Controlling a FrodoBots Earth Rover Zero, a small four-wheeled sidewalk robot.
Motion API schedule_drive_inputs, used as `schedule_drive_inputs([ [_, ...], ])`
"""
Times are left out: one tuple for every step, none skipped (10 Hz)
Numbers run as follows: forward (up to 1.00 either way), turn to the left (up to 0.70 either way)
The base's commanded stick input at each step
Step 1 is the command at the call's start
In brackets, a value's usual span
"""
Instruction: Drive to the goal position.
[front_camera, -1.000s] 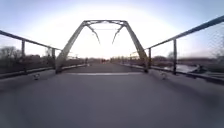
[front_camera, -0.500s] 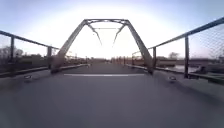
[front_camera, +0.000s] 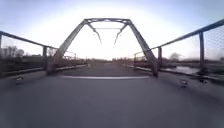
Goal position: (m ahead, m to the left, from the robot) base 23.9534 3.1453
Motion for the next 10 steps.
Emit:
schedule_drive_inputs([
  [1.0, 0.02],
  [1.0, 0.03],
  [1.0, 0.05],
  [1.0, 0.05],
  [1.0, 0.04],
  [1.0, 0.03],
  [1.0, 0.01],
  [1.0, 0.01],
  [1.0, 0.01],
  [1.0, 0.01],
])
